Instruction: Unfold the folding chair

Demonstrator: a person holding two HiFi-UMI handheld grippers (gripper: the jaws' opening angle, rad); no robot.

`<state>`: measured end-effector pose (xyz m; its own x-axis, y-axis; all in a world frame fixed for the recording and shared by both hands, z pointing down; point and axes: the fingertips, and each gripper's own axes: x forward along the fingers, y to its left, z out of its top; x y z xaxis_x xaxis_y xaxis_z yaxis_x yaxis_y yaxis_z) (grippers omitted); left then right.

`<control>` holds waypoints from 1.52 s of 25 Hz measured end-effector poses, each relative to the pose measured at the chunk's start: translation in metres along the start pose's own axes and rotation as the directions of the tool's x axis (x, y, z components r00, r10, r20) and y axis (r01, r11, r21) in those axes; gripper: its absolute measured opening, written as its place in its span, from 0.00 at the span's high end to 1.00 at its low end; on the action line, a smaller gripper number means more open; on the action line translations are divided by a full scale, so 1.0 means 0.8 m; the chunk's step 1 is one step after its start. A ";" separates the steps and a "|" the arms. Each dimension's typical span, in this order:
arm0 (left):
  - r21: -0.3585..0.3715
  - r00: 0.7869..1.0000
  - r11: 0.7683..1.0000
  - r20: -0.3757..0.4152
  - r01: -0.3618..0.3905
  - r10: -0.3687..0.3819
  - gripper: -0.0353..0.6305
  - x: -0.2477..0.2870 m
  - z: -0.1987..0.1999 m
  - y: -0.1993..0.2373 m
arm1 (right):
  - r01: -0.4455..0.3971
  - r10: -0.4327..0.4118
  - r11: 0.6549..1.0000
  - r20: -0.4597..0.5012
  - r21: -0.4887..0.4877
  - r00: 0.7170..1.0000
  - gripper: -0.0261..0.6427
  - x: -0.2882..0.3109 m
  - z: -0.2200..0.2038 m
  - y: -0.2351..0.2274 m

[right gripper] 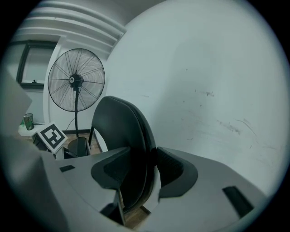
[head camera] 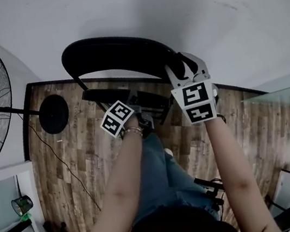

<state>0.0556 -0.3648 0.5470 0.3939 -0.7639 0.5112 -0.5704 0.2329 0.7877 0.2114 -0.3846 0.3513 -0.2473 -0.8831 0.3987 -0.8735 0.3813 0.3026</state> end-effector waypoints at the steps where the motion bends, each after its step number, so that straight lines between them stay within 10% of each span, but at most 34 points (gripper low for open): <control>1: -0.003 1.000 1.000 0.000 0.002 -0.002 0.73 -0.004 -0.002 0.002 | 0.001 -0.001 1.000 0.001 -0.003 1.000 0.69 -0.005 0.000 0.004; 38: -0.177 0.976 0.981 -0.187 0.080 -0.113 0.67 -0.172 -0.093 0.142 | 0.053 -0.052 0.999 -0.083 0.003 0.995 0.68 -0.075 -0.027 0.090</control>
<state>-0.0097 -0.1886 0.5913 0.5839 -0.6593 0.4738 -0.4001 0.2741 0.8745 0.1725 -0.2985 0.3681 -0.1659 -0.8762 0.4525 -0.8864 0.3336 0.3209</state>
